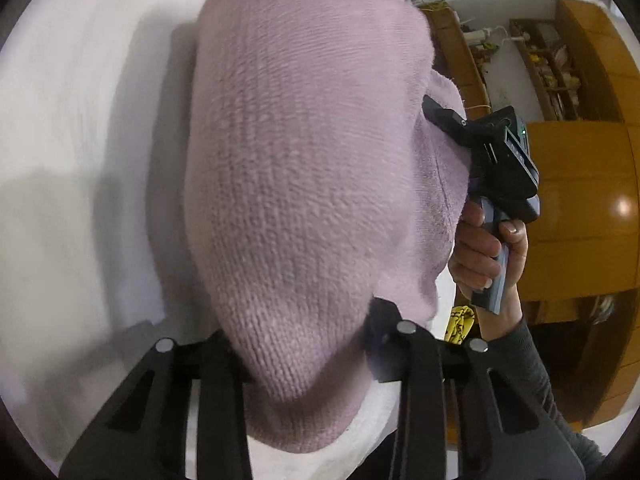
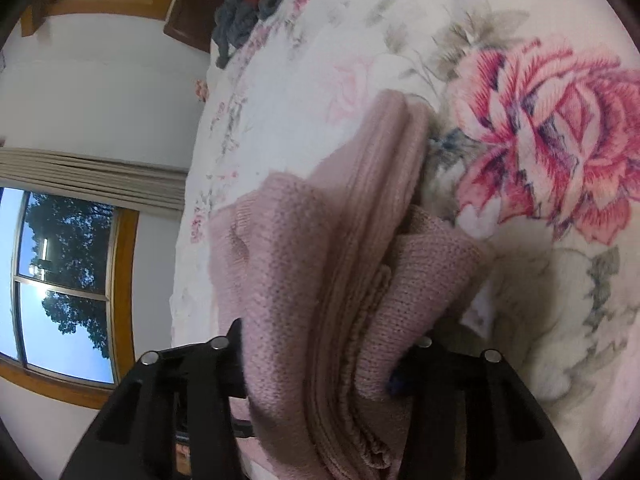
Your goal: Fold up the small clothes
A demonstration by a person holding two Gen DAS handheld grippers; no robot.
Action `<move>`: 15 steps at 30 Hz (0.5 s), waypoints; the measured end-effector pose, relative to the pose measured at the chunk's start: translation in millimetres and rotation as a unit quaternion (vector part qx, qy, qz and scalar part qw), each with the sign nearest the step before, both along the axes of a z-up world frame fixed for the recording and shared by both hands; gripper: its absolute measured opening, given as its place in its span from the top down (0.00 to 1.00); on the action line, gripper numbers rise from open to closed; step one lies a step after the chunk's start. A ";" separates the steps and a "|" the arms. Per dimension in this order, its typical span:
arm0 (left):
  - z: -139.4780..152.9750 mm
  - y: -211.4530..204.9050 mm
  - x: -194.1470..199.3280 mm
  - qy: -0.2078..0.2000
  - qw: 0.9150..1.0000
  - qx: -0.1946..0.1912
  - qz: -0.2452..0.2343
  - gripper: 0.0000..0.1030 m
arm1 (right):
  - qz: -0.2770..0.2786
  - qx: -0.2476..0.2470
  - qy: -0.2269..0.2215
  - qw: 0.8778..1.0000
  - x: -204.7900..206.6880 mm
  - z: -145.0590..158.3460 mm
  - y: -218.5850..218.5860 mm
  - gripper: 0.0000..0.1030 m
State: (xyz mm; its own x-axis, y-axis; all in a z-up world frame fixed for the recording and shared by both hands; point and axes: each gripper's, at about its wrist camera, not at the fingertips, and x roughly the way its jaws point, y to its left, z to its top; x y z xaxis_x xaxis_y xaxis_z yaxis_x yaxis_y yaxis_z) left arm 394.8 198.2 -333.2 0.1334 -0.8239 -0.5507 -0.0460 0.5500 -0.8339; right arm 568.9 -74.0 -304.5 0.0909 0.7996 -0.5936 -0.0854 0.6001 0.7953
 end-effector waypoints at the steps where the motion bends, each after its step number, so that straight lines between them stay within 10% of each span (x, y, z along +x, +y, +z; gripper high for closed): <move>1: 7.5 3.0 -0.6 -0.006 1.000 0.004 -0.001 0.70 | -0.003 0.002 -0.004 1.000 -2.7 5.5 1.4 0.55; 15: 77.7 91.5 -124.4 -0.043 0.998 0.016 0.030 0.71 | 0.035 0.067 -0.005 0.997 -90.3 65.3 77.2 0.55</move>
State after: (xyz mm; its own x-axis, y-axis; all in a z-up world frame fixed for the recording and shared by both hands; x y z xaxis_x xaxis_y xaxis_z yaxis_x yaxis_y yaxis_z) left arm 270.4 289.6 -255.5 0.2303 -0.7955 -0.5604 -0.0079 0.5744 -0.8185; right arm 478.6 3.2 -239.2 0.0374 0.8767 -0.4796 -0.1322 0.4801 0.8672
